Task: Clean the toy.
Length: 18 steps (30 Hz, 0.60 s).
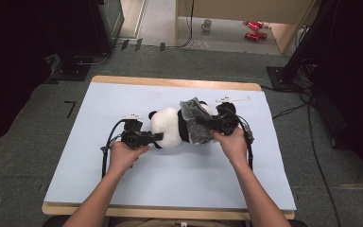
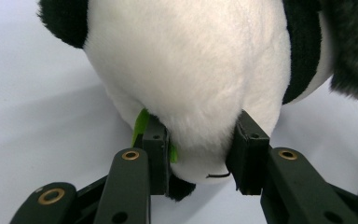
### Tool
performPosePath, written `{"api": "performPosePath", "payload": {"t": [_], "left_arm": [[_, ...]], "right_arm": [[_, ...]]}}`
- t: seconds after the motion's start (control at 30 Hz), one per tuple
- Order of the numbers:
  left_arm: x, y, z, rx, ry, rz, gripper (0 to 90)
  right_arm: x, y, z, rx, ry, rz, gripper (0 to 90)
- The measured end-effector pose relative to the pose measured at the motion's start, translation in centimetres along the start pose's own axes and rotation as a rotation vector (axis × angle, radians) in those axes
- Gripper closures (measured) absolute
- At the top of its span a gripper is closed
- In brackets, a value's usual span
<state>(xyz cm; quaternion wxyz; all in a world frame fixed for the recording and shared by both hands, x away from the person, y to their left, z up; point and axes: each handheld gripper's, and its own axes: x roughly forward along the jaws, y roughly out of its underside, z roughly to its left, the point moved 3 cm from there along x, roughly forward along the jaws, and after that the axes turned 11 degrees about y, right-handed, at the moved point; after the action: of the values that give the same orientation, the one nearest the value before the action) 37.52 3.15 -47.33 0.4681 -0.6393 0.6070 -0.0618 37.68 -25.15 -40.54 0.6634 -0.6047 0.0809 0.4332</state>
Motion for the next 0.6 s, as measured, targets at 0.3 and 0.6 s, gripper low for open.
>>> {"api": "performPosePath", "payload": {"t": [0.3,0.6], "left_arm": [[0.2,-0.6,0.4,0.005,-0.002,0.009,64.2],[0.3,-0.8,1.2,0.044,-0.021,0.008,63.3]], "right_arm": [[-1.3,1.1,-4.0,0.118,0.029,-0.013,78.9],[-2.4,1.9,-6.4,0.174,0.098,0.001,79.2]]}}
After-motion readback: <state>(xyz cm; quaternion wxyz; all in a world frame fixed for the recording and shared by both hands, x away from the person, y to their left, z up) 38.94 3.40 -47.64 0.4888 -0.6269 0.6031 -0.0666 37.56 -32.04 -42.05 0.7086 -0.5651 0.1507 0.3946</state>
